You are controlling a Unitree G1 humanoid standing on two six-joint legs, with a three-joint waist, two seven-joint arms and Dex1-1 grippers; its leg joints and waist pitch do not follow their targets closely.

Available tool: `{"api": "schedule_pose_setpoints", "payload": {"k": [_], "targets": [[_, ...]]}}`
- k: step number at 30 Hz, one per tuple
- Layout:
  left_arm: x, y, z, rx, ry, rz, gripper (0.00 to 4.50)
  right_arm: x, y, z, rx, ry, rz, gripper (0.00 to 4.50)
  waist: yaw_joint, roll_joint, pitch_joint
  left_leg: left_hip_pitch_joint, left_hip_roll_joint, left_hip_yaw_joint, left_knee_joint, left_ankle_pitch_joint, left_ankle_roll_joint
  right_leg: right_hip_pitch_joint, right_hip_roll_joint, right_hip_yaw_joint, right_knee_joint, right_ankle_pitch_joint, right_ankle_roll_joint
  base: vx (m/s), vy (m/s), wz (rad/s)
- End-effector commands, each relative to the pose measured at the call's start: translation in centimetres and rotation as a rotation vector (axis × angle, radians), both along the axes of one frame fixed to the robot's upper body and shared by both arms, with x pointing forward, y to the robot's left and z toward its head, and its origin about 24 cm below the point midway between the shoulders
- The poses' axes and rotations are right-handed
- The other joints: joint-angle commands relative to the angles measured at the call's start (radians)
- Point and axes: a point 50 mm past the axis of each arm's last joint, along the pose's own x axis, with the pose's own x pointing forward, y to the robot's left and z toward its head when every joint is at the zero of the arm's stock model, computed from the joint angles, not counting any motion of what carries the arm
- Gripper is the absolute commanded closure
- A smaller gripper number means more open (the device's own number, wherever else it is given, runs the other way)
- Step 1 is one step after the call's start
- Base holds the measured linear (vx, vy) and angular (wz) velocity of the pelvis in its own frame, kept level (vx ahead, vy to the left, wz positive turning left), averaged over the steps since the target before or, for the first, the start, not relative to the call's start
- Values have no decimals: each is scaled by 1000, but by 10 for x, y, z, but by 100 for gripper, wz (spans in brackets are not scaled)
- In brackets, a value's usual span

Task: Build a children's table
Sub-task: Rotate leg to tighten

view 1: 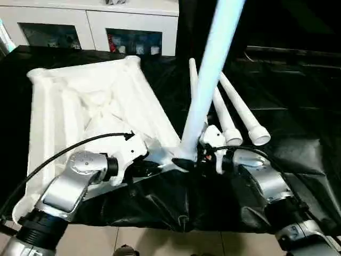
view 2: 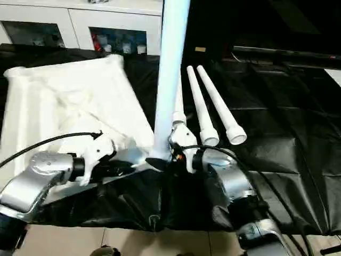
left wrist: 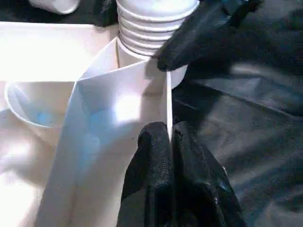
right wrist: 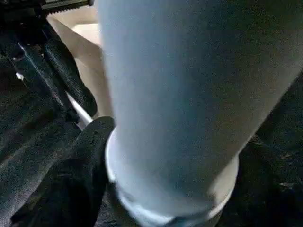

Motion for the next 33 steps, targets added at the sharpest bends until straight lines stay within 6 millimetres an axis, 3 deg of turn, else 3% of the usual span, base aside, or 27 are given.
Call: {"api": "schedule_pose_setpoints", "payload": {"k": [1, 5, 10, 14, 17, 21, 24, 29, 31, 33], "targets": [[2, -8, 12, -29, -35, -84, 450, -1, 1, 3, -15, -15, 30, 131, -3, 7, -82, 8, 15, 8, -60, -148, 42, 57, -68, 50, -70, -116, -211, 0, 0, 0], [2, -5, 11, -25, -29, -95, 450, -3, 5, 4, -8, -7, 58, 167, -2, 8, -86, 9, 15, 8, -59, -138, 41, 58, -68, 50, -66, -93, -217, 0, 0, 0], [3, -5, 8, -15, -38, -62, 450, -6, 10, -2, -10, 14, 55, 176, 0, 3, -88, 8, 16, 9, -58, -138, 39, 60, -69, 50, -65, -91, -220, 0, 0, 0], [16, -7, 5, -8, -94, 135, 450, 8, 20, -12, -2, 15, -173, 176, -3, 6, -85, 7, 16, 8, -61, -150, 14, 58, -71, 50, -68, -134, -207, 0, 0, 0], [19, -11, 5, -13, -112, 216, 450, 16, 27, -17, 16, 32, -312, 176, -16, 6, -83, 9, 15, 6, -64, -192, -9, 56, -72, 49, -76, -209, -195, 0, 0, 0], [22, -19, 3, -28, -133, 386, 450, 26, 41, -22, 70, 94, -500, 177, -26, 5, -82, 11, 14, 5, -63, -209, -14, 54, -72, 49, -80, -239, -182, 0, 0, 0], [21, -27, 3, -49, -135, 491, 450, 29, 57, -20, 103, 120, -542, 177, -32, 4, -83, 7, 14, 6, -60, -190, -6, 54, -70, 49, -75, -199, -179, 0, 0, 0], [16, -37, 5, -68, -131, 474, 450, 30, 66, -18, 135, 118, -515, 177, -33, 1, -84, 2, 12, 7, -59, -159, 19, 57, -67, 47, -69, -122, -189, 0, 0, 0], [15, -39, 5, -72, -132, 448, 450, 30, 66, -16, 154, 120, -491, 121, -34, 2, -84, 4, 12, 7, -58, -163, 23, 56, -67, 47, -70, -119, -192, 0, 0, 0], [14, -40, 6, -79, -131, 410, 450, 30, 66, -14, 163, 111, -466, 105, -36, 3, -82, 5, 12, 7, -59, -184, 26, 55, -68, 48, -73, -136, -191, 0, 0, 0]]}}
